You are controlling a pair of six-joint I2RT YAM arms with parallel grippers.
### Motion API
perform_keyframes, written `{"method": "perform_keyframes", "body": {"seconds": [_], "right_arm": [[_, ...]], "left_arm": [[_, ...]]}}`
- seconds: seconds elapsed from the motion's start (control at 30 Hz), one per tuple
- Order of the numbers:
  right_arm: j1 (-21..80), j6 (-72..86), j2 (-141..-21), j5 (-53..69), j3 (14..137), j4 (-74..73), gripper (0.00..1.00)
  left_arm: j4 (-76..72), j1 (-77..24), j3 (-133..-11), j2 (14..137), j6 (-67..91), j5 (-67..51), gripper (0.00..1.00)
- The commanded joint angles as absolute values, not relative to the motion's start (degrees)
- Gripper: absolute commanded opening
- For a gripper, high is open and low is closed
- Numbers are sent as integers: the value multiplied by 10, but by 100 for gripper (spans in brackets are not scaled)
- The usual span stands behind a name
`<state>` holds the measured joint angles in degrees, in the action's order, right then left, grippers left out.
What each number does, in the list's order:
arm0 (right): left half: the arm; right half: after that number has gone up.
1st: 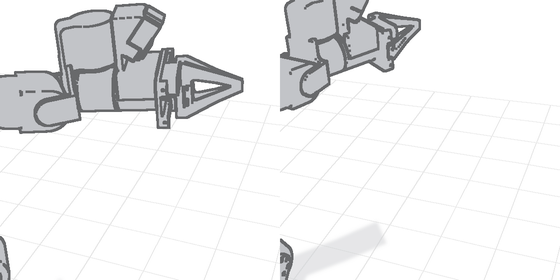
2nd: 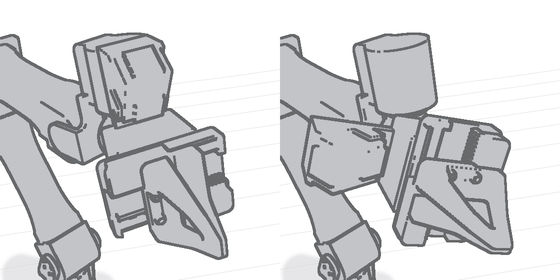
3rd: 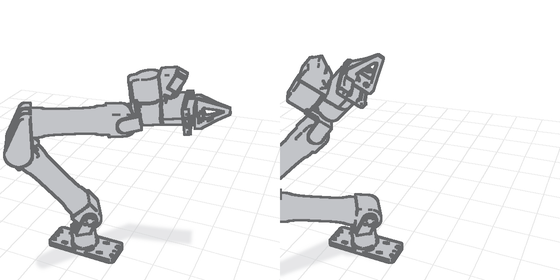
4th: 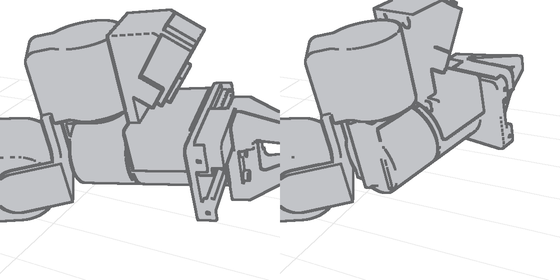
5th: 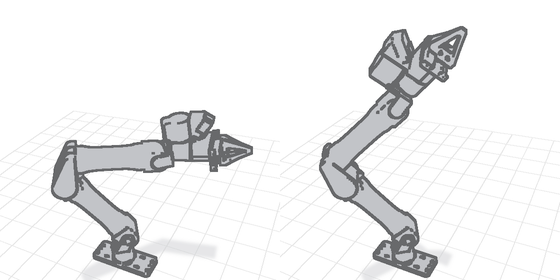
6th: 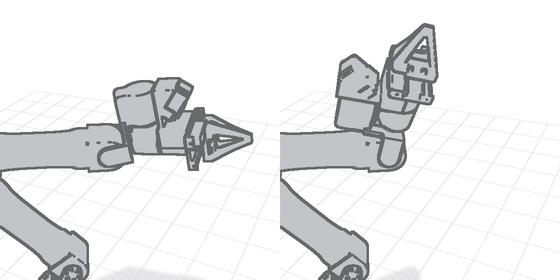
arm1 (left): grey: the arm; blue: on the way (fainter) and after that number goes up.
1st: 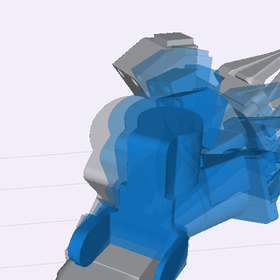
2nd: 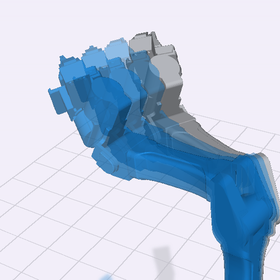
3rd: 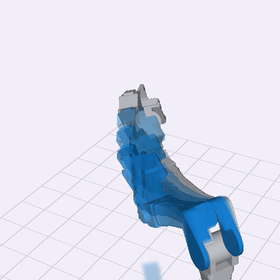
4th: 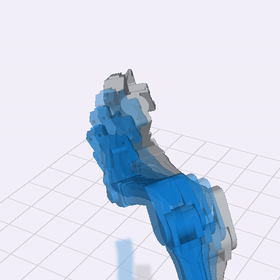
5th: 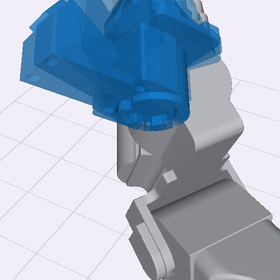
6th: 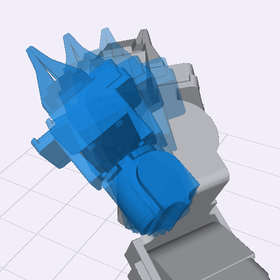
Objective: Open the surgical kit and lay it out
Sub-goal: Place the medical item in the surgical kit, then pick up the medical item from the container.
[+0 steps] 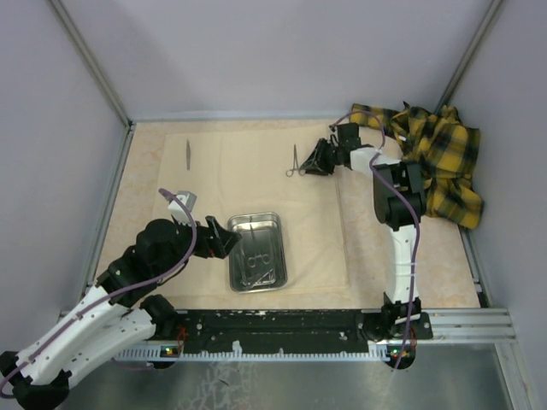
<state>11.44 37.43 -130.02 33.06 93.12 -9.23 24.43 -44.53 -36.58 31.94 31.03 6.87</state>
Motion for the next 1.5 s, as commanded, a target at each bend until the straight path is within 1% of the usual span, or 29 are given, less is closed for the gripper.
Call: {"method": "perform_keyframes", "body": {"seconds": [0.0,0.2,0.4,0.53,0.67,0.8,0.9,1.0,1.1,1.33,1.47], "right_arm": [[110,350,-1265,317,964,-128,33],[111,324,-1197,284,944,-156,44],[137,274,-1065,213,883,-201,45],[199,247,-960,156,804,-226,45],[272,255,-845,115,702,-229,45],[369,288,-771,85,604,-220,45],[439,325,-738,62,555,-209,45],[506,358,-736,29,531,-202,45],[549,379,-769,24,533,-193,45],[609,395,-870,-17,589,-199,46],[638,404,-927,-36,633,-217,45]], "left_arm": [[230,-447,-375,319,304,70,99],[234,-447,-376,318,304,71,99],[253,-447,-392,313,303,80,99],[265,-447,-402,306,301,87,99],[282,-447,-416,300,298,91,99],[291,-447,-419,290,296,95,99],[291,-447,-419,280,298,95,99],[290,-447,-417,276,301,91,99],[284,-447,-413,274,305,85,99],[277,-447,-403,265,315,75,100],[278,-447,-407,258,315,73,99]]}}
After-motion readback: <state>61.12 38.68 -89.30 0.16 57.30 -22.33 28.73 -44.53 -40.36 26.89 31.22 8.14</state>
